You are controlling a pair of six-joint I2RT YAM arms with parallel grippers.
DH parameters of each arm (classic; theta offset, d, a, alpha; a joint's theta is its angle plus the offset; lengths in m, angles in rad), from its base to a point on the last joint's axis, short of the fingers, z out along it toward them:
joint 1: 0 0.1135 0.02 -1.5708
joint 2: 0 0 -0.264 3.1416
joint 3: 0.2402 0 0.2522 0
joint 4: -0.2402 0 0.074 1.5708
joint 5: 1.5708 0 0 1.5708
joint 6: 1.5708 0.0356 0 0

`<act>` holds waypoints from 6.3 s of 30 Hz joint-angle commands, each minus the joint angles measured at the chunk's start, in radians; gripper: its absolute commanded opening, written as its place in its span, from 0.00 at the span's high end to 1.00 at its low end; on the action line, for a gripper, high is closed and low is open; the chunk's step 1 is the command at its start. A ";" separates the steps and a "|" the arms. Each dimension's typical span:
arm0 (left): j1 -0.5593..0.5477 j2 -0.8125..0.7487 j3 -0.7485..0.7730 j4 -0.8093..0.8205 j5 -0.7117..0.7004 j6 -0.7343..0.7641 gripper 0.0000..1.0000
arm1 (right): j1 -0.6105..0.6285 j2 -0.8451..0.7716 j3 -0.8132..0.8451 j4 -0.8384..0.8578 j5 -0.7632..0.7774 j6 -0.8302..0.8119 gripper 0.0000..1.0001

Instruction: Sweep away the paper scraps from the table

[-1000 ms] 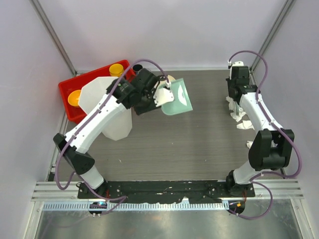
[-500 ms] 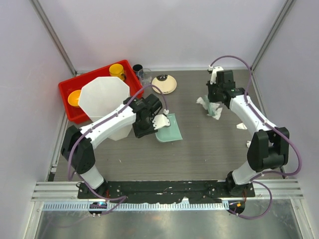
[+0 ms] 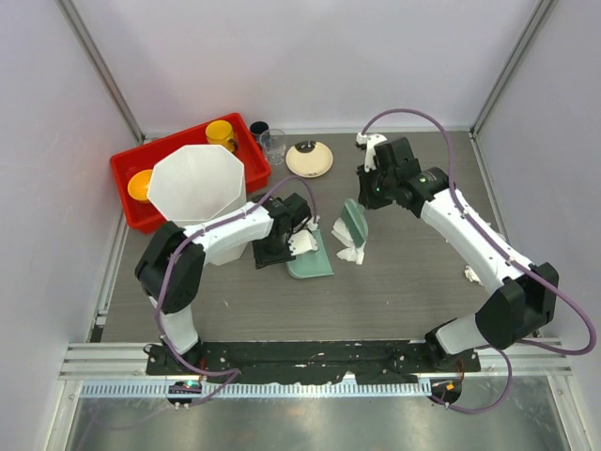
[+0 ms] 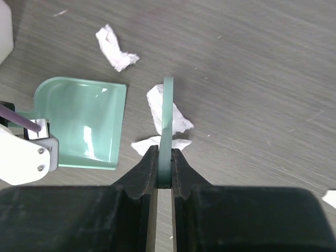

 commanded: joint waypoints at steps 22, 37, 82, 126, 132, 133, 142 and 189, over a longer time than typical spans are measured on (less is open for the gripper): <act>0.097 -0.333 -0.296 -0.146 0.051 -0.098 1.00 | -0.005 0.310 0.173 0.436 -0.348 0.342 0.99; 0.102 -0.246 -0.232 -0.066 0.008 -0.094 1.00 | -0.124 0.185 0.002 0.240 -0.246 0.219 0.99; 0.108 0.215 0.246 0.058 0.031 -0.015 1.00 | 0.040 0.062 0.161 0.108 -0.043 0.124 0.99; 0.001 0.109 0.046 0.204 0.167 -0.043 1.00 | 0.064 -0.197 -0.130 0.191 -0.050 0.255 0.99; 0.016 0.034 0.023 0.274 0.242 -0.055 1.00 | 0.064 -0.217 0.006 0.059 0.165 0.184 0.99; 0.018 0.023 0.023 0.278 0.265 -0.057 1.00 | 0.064 -0.216 0.032 0.043 0.180 0.155 0.99; 0.024 -0.071 0.080 0.276 0.282 -0.091 1.00 | 0.064 -0.194 0.261 0.010 0.161 0.068 0.99; 0.652 -0.408 0.734 -0.336 -0.104 -0.029 1.00 | 0.063 -0.280 0.247 -0.033 0.344 -0.063 0.99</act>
